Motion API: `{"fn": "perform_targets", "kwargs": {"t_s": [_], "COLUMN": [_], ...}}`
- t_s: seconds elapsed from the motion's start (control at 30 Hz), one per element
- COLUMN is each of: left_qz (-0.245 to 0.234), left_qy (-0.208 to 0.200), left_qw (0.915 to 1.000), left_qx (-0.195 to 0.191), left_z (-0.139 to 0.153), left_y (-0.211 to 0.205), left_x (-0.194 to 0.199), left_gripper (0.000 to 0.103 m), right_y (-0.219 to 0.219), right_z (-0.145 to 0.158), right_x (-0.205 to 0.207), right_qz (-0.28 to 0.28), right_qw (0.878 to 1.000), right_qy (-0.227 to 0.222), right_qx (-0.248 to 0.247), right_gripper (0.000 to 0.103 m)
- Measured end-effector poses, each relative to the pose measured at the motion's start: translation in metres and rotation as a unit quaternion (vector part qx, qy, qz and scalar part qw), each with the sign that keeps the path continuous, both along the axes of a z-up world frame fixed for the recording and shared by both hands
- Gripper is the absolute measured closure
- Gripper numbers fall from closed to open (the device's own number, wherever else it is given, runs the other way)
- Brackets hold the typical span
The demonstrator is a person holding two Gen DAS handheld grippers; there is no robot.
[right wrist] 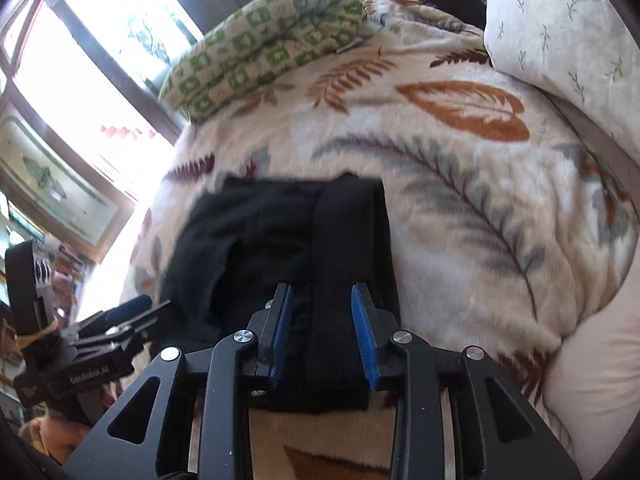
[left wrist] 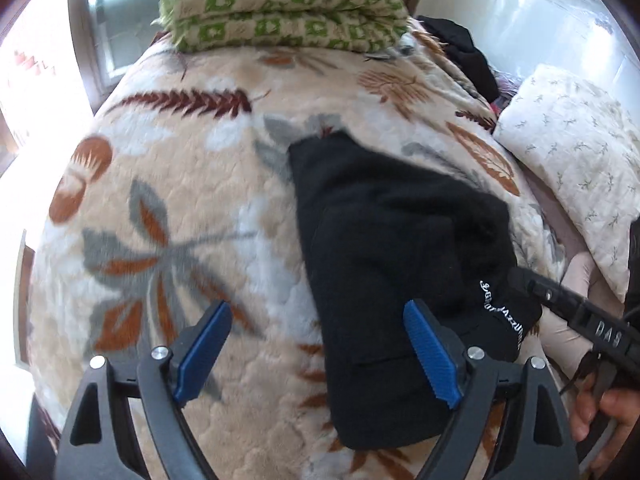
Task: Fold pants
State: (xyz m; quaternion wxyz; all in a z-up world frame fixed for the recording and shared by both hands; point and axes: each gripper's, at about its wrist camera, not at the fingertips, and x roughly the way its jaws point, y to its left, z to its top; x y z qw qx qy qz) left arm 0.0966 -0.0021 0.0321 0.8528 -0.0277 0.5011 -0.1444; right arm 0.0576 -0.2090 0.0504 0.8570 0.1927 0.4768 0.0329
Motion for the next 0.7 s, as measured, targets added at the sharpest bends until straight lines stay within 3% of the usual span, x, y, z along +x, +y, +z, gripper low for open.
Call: {"fn": "perform_targets", "kwargs": {"t_s": [0.07, 0.2, 0.47, 0.63, 0.7], "left_qz": [0.015, 0.018, -0.008, -0.012, -0.008], "left_qy": [0.021, 0.023, -0.021, -0.014, -0.008], "left_qw": [0.9995, 0.9994, 0.9997, 0.9996, 0.9994], "left_qx": [-0.019, -0.017, 0.007, 0.022, 0.032], "left_z": [-0.010, -0.008, 0.026, 0.006, -0.006], "left_y": [0.007, 0.005, 0.005, 0.004, 0.005], "left_x": [0.002, 0.002, -0.021, -0.030, -0.030], "left_gripper": [0.006, 0.006, 0.010, 0.005, 0.002], "right_y": [0.005, 0.014, -0.004, 0.008, 0.013], "right_z": [-0.011, -0.017, 0.010, -0.007, -0.020], "right_x": [-0.002, -0.003, -0.018, -0.025, -0.026], "right_qz": [0.014, 0.045, 0.004, 0.014, 0.026], "right_qw": [1.000, 0.996, 1.000, 0.998, 0.997], "right_qy": [0.012, 0.002, -0.001, 0.030, 0.030], "right_qx": [-0.022, -0.077, -0.030, -0.051, -0.068], "right_gripper": [0.073, 0.071, 0.070, 0.068, 0.061]}}
